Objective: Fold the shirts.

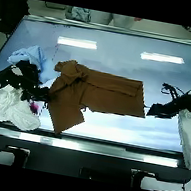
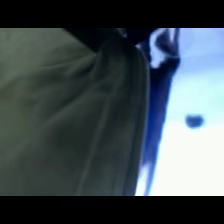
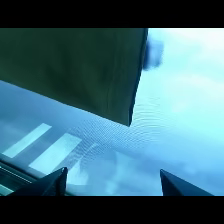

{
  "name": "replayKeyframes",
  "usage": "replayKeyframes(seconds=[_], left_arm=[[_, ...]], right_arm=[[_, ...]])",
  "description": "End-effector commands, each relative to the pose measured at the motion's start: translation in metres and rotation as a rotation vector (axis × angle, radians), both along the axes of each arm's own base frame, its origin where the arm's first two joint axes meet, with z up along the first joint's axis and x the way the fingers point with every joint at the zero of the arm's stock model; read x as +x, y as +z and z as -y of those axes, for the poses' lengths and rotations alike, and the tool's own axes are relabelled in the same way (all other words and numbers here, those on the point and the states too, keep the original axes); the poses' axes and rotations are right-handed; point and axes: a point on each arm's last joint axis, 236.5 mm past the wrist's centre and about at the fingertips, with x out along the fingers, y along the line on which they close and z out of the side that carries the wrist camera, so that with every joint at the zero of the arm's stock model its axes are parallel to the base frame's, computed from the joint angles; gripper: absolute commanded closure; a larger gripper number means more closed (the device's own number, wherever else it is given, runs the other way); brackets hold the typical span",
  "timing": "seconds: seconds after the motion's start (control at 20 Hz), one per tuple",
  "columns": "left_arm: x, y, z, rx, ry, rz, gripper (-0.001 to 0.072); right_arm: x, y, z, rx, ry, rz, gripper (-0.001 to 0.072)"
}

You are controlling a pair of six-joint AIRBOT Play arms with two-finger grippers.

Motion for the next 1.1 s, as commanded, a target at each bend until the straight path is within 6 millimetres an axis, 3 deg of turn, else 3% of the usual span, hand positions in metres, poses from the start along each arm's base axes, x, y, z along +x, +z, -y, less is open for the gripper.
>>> replayKeyframes(seconds=[0.0, 0.2, 0.4, 0.45, 0.55, 0.6, 0.7, 0.75, 0.8, 0.9, 1.0, 1.05], left_arm=[[0.010, -0.002, 0.001, 0.015, 0.054, 0.021, 0.0674], [0.007, 0.006, 0.002, 0.011, 0.013, 0.040, 0.0680], [0.009, 0.014, 0.002, 0.013, -0.017, 0.076, 0.0681], [0.010, 0.015, 0.001, 0.014, -0.017, 0.080, 0.0681], [0.010, 0.015, 0.001, 0.014, -0.019, 0.082, 0.0681], [0.012, 0.018, 0.001, 0.015, -0.022, 0.088, 0.0681], [0.025, 0.039, -0.002, 0.022, -0.050, 0.144, 0.0683], [0.040, 0.065, -0.005, 0.040, -0.055, 0.220, 0.0684], [0.060, 0.103, -0.010, 0.069, -0.055, 0.334, 0.0684], [0.094, 0.206, -0.020, 0.130, -0.029, 0.604, 0.0684], [0.100, 0.358, -0.032, 0.191, 0.069, 0.961, 0.0684], [0.085, 0.434, -0.035, 0.209, 0.114, 1.142, 0.0683]], right_arm=[[0.008, -0.025, -0.014, 0.046, -0.089, 0.040, 0.0016], [0.010, -0.051, -0.027, 0.103, -0.143, 0.038, 0.0052], [0.045, -0.059, -0.038, 0.162, -0.238, 0.131, 0.0063], [0.046, -0.062, -0.041, 0.159, -0.242, 0.127, 0.0192], [0.047, -0.064, -0.050, 0.143, -0.206, 0.131, 0.0616], [0.047, -0.061, -0.054, 0.147, -0.185, 0.134, 0.0664], [0.055, -0.035, -0.053, 0.155, -0.097, 0.200, 0.0665], [0.062, -0.012, -0.049, 0.133, -0.033, 0.262, 0.0666], [0.077, 0.022, -0.041, 0.090, 0.023, 0.363, 0.0665], [0.107, 0.118, -0.017, -0.063, 0.086, 0.622, 0.0665], [0.116, 0.273, 0.004, -0.277, 0.086, 1.000, 0.0664], [0.099, 0.360, 0.010, -0.392, 0.065, 1.207, 0.0664]])
